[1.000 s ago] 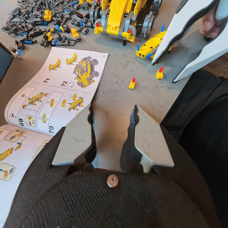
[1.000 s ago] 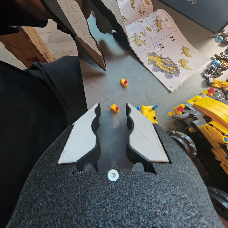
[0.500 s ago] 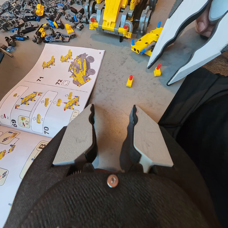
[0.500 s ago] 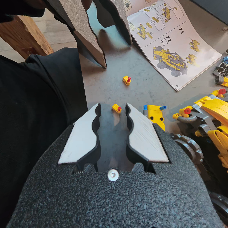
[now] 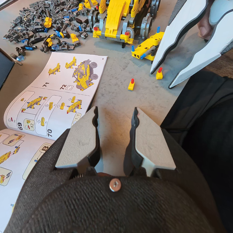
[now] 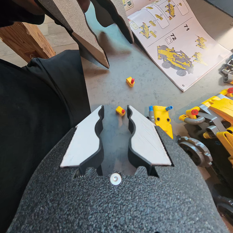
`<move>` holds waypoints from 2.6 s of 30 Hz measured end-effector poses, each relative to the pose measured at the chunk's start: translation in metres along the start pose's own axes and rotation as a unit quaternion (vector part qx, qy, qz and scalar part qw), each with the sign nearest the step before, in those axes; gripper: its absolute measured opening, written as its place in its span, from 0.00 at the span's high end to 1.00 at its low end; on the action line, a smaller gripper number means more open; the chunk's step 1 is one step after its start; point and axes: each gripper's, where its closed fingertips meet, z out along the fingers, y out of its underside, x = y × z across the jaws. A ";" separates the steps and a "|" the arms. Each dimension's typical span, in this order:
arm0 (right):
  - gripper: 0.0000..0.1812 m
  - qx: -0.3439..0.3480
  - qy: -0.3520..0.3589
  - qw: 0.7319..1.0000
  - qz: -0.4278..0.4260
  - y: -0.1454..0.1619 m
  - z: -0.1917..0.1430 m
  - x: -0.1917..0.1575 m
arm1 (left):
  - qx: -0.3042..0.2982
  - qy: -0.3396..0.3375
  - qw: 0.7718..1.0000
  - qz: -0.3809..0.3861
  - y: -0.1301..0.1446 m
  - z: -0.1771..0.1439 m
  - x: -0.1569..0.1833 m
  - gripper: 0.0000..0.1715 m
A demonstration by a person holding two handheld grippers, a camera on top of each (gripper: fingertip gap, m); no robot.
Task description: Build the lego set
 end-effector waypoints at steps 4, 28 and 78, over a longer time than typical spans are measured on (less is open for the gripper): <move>0.81 0.000 -0.005 1.000 0.013 0.001 -0.001 -0.001 | 0.002 -0.001 1.000 -0.001 0.000 0.000 0.000 0.70; 0.96 0.021 -0.010 0.999 0.026 0.012 -0.028 -0.005 | 0.008 -0.005 1.000 0.002 -0.001 -0.001 -0.001 0.75; 0.81 -0.033 0.037 0.998 0.049 0.092 -0.094 0.056 | 0.017 -0.010 1.000 0.006 -0.001 -0.003 -0.001 0.80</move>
